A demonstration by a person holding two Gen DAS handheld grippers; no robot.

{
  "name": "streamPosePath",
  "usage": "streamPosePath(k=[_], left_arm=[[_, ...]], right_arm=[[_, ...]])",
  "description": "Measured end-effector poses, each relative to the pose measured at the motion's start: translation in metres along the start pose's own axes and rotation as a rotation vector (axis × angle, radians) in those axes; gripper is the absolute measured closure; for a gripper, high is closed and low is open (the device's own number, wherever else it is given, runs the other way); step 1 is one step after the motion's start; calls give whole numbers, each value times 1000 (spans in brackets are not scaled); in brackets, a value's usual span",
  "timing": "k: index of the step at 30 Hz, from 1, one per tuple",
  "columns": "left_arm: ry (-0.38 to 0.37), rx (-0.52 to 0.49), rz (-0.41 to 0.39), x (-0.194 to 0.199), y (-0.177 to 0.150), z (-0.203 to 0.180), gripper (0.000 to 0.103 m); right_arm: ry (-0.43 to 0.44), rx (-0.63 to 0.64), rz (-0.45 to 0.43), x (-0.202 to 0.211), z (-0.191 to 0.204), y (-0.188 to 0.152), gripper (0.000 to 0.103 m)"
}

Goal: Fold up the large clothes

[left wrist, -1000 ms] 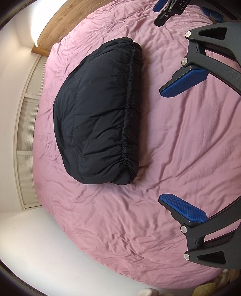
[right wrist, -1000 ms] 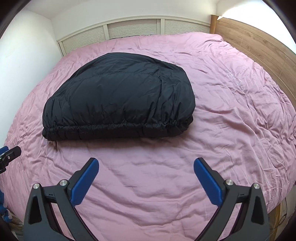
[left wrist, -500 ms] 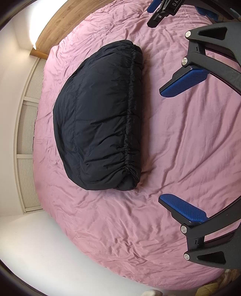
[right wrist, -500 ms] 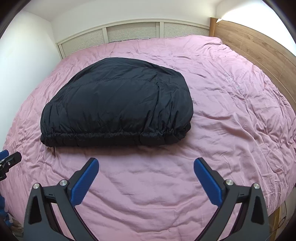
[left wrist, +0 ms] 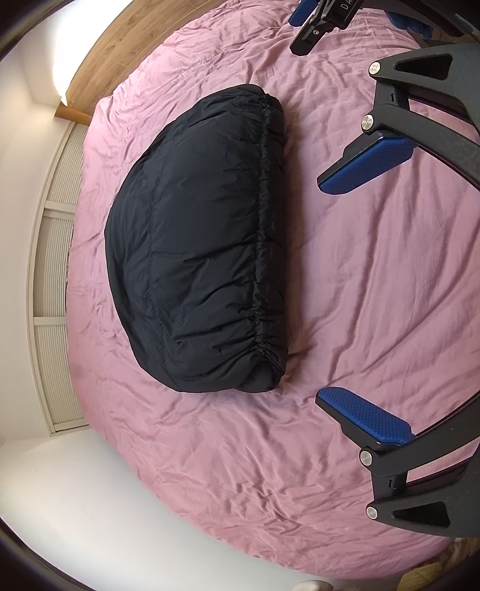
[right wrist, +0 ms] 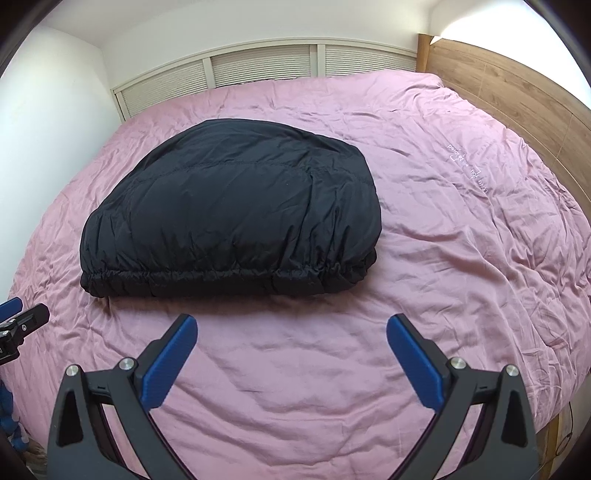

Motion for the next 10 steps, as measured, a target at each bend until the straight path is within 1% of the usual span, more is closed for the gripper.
streamPosePath(k=[10], left_arm=[[28,4,-18,4,2,2,1]], right_arm=[[1,2,13,-4,-5,0,0]])
Point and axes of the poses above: each gripper's, at about its wrist camera, not at the fingertips, and x roughly against the way its jaws point, z to its left, y to its top, the point moved 9 cm from there along -x, roughly the way its jaws point, and after that the axes turned 5 degrees about x, right-handed, at the moved point
